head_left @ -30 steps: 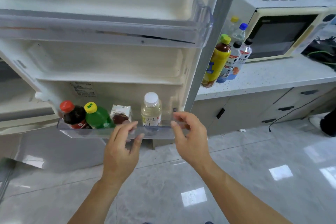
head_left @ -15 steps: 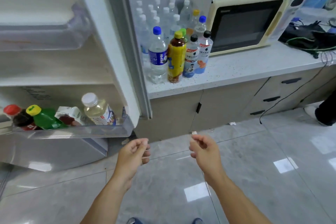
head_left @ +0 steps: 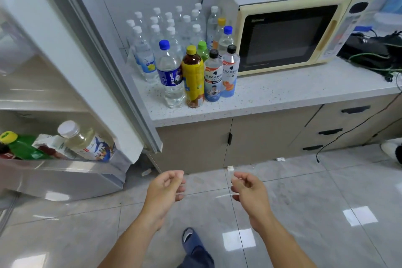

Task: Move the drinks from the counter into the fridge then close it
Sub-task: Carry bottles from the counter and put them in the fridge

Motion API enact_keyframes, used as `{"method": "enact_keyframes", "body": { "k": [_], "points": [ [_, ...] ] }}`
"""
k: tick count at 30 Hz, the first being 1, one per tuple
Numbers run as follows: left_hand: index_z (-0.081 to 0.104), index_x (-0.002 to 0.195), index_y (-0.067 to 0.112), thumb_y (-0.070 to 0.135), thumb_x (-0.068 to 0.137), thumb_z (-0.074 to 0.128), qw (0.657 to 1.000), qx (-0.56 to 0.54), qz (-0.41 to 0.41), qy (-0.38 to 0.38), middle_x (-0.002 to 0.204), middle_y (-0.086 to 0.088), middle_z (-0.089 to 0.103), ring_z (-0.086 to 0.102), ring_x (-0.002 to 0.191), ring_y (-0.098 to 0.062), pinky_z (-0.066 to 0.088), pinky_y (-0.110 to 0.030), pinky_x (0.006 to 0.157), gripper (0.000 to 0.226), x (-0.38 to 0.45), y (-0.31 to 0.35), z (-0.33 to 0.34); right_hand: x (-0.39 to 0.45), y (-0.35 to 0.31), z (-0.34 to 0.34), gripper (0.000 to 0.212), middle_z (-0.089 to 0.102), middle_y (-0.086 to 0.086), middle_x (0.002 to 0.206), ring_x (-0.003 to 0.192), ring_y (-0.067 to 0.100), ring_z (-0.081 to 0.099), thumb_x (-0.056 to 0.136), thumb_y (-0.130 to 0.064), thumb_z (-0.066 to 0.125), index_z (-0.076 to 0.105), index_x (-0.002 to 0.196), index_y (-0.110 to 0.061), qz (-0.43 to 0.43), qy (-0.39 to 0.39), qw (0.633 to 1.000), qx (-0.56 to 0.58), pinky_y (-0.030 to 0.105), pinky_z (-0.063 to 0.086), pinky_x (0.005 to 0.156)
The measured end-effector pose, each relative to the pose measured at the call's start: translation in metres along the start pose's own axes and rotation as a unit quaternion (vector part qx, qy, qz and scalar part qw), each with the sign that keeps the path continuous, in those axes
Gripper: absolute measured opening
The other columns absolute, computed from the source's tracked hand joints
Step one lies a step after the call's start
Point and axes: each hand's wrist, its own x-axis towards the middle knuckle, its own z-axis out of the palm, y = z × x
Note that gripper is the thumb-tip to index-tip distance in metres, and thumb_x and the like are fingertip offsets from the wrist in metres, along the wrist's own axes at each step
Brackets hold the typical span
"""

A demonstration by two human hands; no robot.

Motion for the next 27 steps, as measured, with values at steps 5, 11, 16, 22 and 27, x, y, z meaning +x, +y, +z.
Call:
{"method": "enact_keyframes", "body": {
  "k": [5,11,16,22,27],
  "points": [
    [0.072,0.096,0.018,0.021,0.096,0.062,0.999,0.004,0.040,0.009,0.089,-0.002,0.073,0.067,0.070,-0.008,0.055,-0.019,0.059,0.010,0.036,0.039,0.028,0.047,-0.035,0.009,0.013,0.064,0.002,0.084,0.074,0.012,0.061,0.093,-0.013,0.066,0.067,0.106,-0.015,-0.034,-0.023,0.999,-0.026,0.028,0.055,0.068],
    [0.062,0.115,0.031,0.025,0.093,0.063,0.990,0.049,0.131,-0.034,0.095,0.009,0.070,0.068,0.080,-0.001,0.056,-0.016,0.066,0.023,0.095,0.100,0.083,0.111,-0.097,0.018,0.013,0.062,-0.001,0.077,0.069,0.011,0.058,0.092,-0.013,0.067,0.067,0.105,-0.017,-0.077,-0.016,0.995,-0.056,0.028,0.054,0.065],
    [0.046,0.142,0.029,0.033,0.093,0.063,0.962,0.163,0.216,-0.044,0.129,0.014,0.057,0.059,0.104,0.002,0.049,-0.016,0.085,0.052,0.135,0.149,0.124,0.160,-0.149,0.027,0.022,0.065,-0.003,0.088,0.081,0.013,0.063,0.089,-0.019,0.068,0.065,0.111,-0.020,-0.117,0.001,0.988,-0.105,0.035,0.057,0.080],
    [0.025,0.154,0.020,0.027,0.095,0.062,0.901,0.240,0.360,0.033,0.159,-0.002,0.027,0.027,0.145,-0.015,0.023,-0.022,0.111,0.070,0.162,0.206,0.163,0.213,-0.208,0.042,0.037,0.057,-0.022,0.107,0.099,0.003,0.057,0.086,-0.037,0.072,0.057,0.118,-0.030,-0.230,0.036,0.963,-0.137,0.021,0.047,0.078],
    [0.023,0.154,0.015,0.023,0.097,0.058,0.851,0.364,0.379,0.029,0.158,-0.011,0.024,0.028,0.144,-0.026,0.031,-0.034,0.113,0.068,0.185,0.242,0.182,0.247,-0.257,0.051,0.039,0.059,-0.022,0.106,0.096,-0.009,0.055,0.088,-0.031,0.071,0.057,0.123,-0.023,-0.304,0.017,0.939,-0.158,0.013,0.044,0.081]
  ]
}}
